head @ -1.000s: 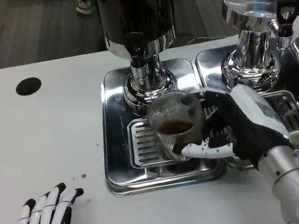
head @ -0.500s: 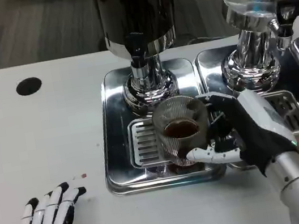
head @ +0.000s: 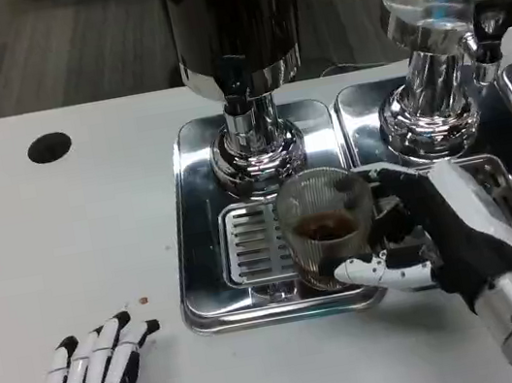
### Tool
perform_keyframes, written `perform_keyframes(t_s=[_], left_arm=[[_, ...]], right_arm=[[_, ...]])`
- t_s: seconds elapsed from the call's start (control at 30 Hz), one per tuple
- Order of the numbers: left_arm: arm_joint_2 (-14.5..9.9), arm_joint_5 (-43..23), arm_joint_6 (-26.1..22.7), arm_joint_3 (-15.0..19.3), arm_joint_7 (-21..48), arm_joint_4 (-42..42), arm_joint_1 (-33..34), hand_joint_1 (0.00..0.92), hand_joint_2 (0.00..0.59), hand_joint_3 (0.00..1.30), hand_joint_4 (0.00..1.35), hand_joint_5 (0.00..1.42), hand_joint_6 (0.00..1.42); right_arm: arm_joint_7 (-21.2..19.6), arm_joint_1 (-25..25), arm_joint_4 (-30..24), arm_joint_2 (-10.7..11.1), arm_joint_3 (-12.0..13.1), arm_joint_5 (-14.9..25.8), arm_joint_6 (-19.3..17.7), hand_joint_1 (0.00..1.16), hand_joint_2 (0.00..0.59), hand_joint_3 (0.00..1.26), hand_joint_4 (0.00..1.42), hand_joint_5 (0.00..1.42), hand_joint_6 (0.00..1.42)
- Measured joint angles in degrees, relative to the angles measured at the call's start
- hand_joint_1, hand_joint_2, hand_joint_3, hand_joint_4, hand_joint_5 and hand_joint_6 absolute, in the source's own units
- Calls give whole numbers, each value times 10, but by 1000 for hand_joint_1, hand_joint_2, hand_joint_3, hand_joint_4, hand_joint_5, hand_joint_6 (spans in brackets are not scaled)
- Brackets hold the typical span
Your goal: Grasp the cup under the faucet to collect the drink, then remove the cup.
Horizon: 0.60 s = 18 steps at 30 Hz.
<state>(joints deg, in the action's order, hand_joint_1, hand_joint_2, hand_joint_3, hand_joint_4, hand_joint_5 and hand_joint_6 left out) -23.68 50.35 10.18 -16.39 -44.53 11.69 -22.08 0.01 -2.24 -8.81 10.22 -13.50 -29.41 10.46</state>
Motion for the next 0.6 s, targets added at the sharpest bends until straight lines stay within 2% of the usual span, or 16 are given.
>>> perform_keyframes(t_s=[0.2, 0.6], left_arm=[[0, 0, -2, -3, 1, -1, 2, 0, 86, 282, 0, 153, 85], [0, 1, -4, -7, 5, 0, 13, 0, 86, 274, 0, 153, 83]], right_arm=[[1, -26, -32, 4, 10, 12, -2, 844, 216, 688, 771, 609, 577], [1, -70, -55, 18, 21, 21, -6, 844, 216, 690, 771, 609, 577]])
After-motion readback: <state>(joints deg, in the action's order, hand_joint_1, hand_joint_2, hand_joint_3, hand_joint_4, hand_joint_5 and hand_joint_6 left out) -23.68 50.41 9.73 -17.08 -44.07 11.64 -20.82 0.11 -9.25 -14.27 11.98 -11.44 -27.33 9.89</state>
